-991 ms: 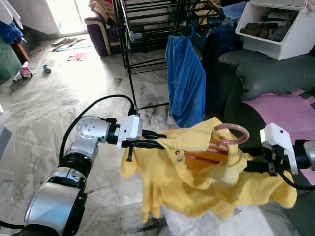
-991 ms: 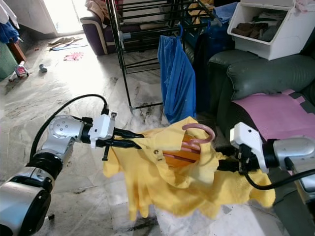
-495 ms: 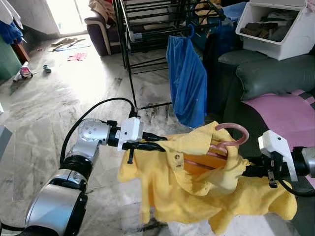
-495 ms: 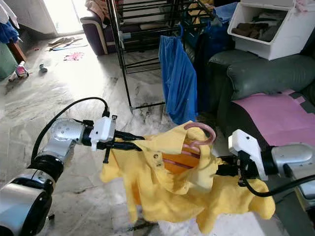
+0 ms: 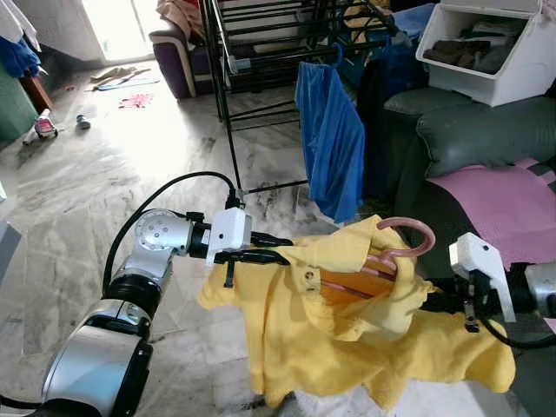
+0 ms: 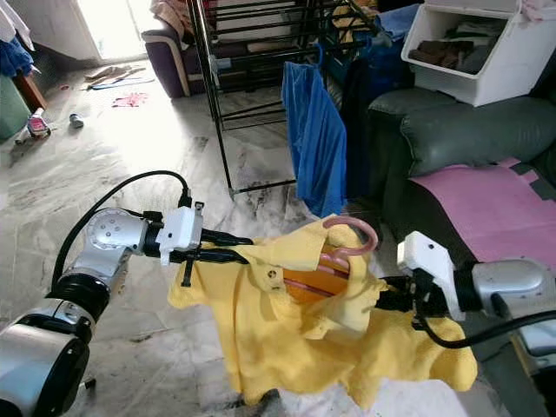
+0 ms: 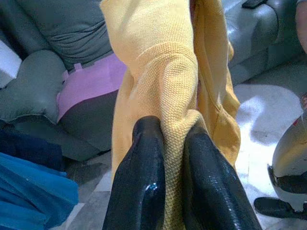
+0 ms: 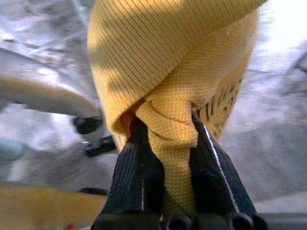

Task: Hang hanger

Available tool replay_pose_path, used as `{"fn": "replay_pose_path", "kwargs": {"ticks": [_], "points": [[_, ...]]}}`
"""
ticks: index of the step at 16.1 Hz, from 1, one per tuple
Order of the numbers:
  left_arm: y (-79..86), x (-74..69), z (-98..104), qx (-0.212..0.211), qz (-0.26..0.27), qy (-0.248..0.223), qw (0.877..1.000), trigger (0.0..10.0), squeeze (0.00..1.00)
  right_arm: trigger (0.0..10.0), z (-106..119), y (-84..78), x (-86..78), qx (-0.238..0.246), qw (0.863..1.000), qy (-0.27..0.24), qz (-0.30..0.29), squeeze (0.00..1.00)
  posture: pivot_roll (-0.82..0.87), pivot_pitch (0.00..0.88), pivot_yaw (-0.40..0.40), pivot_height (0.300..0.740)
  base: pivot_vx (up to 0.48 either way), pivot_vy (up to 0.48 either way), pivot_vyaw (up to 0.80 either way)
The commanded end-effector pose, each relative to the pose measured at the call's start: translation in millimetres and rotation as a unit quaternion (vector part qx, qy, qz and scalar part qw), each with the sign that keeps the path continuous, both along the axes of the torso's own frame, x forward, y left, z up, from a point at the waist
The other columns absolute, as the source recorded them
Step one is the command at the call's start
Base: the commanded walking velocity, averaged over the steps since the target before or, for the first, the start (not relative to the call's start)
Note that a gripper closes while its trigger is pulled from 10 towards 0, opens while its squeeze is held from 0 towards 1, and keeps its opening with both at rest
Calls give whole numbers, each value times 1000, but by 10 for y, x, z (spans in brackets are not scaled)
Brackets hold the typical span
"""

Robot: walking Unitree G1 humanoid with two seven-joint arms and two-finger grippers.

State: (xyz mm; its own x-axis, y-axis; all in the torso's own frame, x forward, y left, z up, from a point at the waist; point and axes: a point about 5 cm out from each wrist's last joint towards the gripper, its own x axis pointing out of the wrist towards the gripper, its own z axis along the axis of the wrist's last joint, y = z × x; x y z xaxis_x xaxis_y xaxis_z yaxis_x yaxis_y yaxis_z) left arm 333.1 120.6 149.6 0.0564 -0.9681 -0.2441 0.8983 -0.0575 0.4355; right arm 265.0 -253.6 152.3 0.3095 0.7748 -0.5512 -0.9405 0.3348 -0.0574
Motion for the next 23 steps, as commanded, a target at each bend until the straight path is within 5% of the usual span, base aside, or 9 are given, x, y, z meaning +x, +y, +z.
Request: {"fn": "replay_pose_path", "kwargs": {"ticks": [1,2,7,10,14,16,17,22,23], "points": [[13,32,53,-17,24,-19,999,10000,400,0,-39,-17,54,-20,999,-12,-25,0,-84,6,55,740,0,0,0],[32,51,57,-13,50,-45,998,10000,1000,0,-70,-34,127,-38,998,-28,-49,0,-82,4,57,740,0,0,0],[117,-72,-114,-21,42,-13,999,10000,1000,0,-147,46,331,-69,990,-75,-95,0,-68,4,67,740,0,0,0],[177,-18,-133,-105,145,17,984,10000,1000,0,-200,86,450,-67,976,-96,-181,0,-68,4,96,740,0,0,0],[507,-24,-411,-237,425,80,870,10000,1000,0,-345,168,417,-18,934,-126,-334,0,-64,9,104,740,0,0,0],[629,-97,-524,-239,532,72,809,10000,1000,0,-434,276,303,49,902,-103,-416,0,-57,7,95,740,0,0,0],[715,-138,-539,-255,585,68,767,10000,1000,0,-469,349,238,69,885,-99,-449,0,-55,7,90,740,0,0,0],[872,-346,-594,-249,692,51,675,10000,1000,0,-548,514,34,58,861,-107,-494,0,-59,10,67,740,0,0,0],[893,-364,-606,-245,706,46,663,10000,1000,2667,-564,550,15,57,858,-108,-499,0,-58,9,64,740,0,0,0]]}}
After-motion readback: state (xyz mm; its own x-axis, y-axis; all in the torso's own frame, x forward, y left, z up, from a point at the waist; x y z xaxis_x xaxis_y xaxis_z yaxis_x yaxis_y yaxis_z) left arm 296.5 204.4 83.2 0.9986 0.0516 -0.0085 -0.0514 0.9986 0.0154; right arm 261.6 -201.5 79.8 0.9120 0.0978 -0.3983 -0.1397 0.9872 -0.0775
